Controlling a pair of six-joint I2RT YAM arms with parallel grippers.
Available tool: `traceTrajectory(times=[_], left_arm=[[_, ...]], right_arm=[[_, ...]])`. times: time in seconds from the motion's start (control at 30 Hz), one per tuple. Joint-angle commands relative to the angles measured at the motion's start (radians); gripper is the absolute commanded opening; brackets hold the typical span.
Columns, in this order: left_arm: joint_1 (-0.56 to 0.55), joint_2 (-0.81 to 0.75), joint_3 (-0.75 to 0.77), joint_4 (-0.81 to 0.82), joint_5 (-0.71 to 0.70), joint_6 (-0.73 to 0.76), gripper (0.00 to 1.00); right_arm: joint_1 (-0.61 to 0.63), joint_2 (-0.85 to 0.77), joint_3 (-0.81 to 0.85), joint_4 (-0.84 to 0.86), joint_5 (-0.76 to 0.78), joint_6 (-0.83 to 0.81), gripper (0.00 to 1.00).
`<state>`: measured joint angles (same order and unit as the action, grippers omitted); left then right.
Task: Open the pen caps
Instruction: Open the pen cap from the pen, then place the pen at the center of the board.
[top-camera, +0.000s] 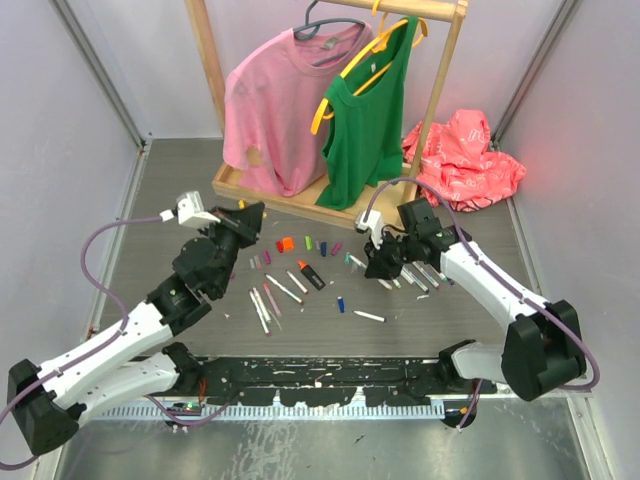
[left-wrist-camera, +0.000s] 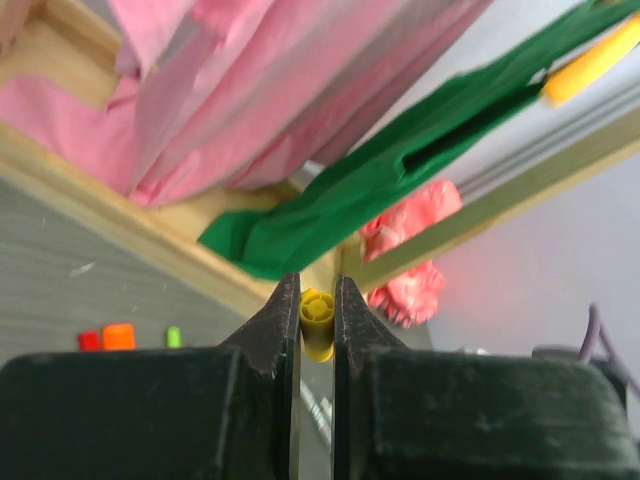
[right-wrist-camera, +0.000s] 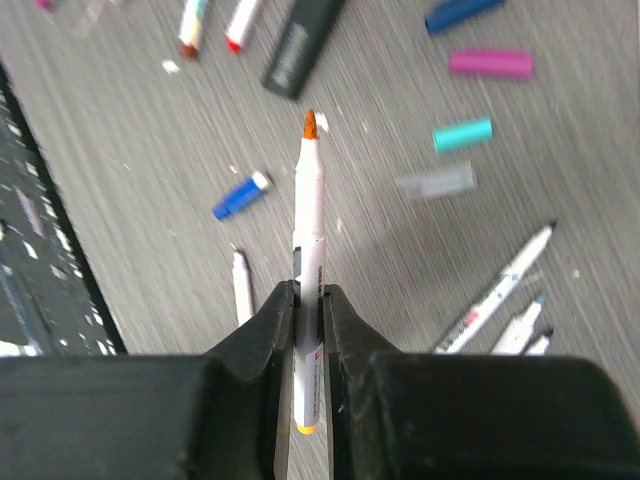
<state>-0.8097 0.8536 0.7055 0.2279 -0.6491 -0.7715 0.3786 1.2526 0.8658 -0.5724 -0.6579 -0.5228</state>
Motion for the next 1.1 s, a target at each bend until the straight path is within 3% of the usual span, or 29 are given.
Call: traceTrajectory(times=[0.0, 0.1, 0.43, 0.67, 1.07], left_arm=[[0.002, -0.054, -0.136, 0.116, 0.148, -0.041, 0.00], [0.003, -0.030, -0.215, 0.204, 0.250, -0.069, 0.01], [0.002, 0.154, -0.202, 0.234, 0.499, -0.133, 0.00], [0.001, 0.121, -0.278, 0.248, 0.484, -0.157, 0.00], [0.000, 0.072, -0.325, 0.203, 0.453, -0.174, 0.00]], right_arm=[[0.007, 0.029, -0.020, -0.096, 0.190, -0.107, 0.01], [0.014, 0.032, -0.053, -0.098, 0.225, -0.114, 0.01], [0.138, 0.212, -0.074, -0.095, 0.359, -0.085, 0.03], [0.174, 0.264, -0.063, -0.082, 0.410, -0.039, 0.06], [0.198, 0.294, -0.058, -0.101, 0.423, -0.046, 0.23]])
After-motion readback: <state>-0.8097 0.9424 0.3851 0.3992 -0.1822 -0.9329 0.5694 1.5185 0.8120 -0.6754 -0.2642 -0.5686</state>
